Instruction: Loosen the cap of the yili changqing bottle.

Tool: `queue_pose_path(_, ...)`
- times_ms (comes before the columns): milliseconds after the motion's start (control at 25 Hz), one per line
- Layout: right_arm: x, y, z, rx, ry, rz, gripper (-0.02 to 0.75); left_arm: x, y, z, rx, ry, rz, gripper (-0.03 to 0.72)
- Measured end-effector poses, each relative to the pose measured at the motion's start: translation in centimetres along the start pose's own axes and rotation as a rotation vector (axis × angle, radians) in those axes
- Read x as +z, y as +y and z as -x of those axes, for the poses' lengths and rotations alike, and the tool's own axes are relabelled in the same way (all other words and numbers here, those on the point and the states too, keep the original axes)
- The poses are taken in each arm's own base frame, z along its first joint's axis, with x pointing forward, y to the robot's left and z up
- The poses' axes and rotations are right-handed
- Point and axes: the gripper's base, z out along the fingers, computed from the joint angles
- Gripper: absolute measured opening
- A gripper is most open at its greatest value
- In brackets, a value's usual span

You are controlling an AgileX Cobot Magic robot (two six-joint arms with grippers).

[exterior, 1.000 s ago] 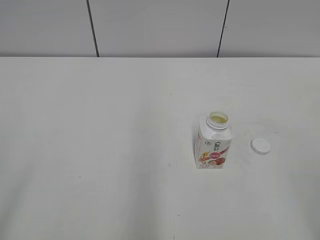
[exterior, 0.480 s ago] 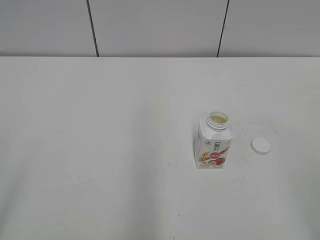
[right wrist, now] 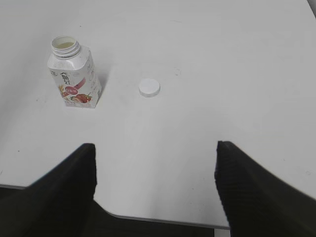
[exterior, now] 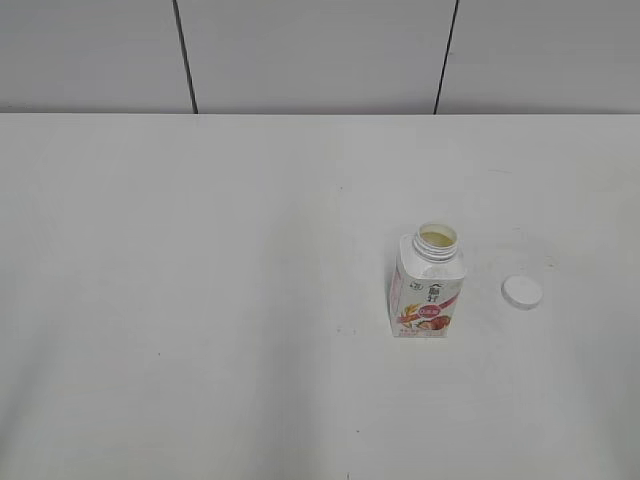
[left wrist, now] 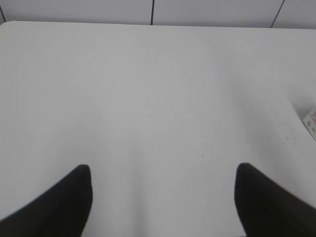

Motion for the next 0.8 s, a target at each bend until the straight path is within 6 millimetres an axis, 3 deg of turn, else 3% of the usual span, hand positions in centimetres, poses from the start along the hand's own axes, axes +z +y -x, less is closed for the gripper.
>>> queue_pose_path(800,0.0,0.03,0.0,0.001,0.0,0.003,0.586,0.0,0.0,0.0,0.0,0.0,0.0,0.544)
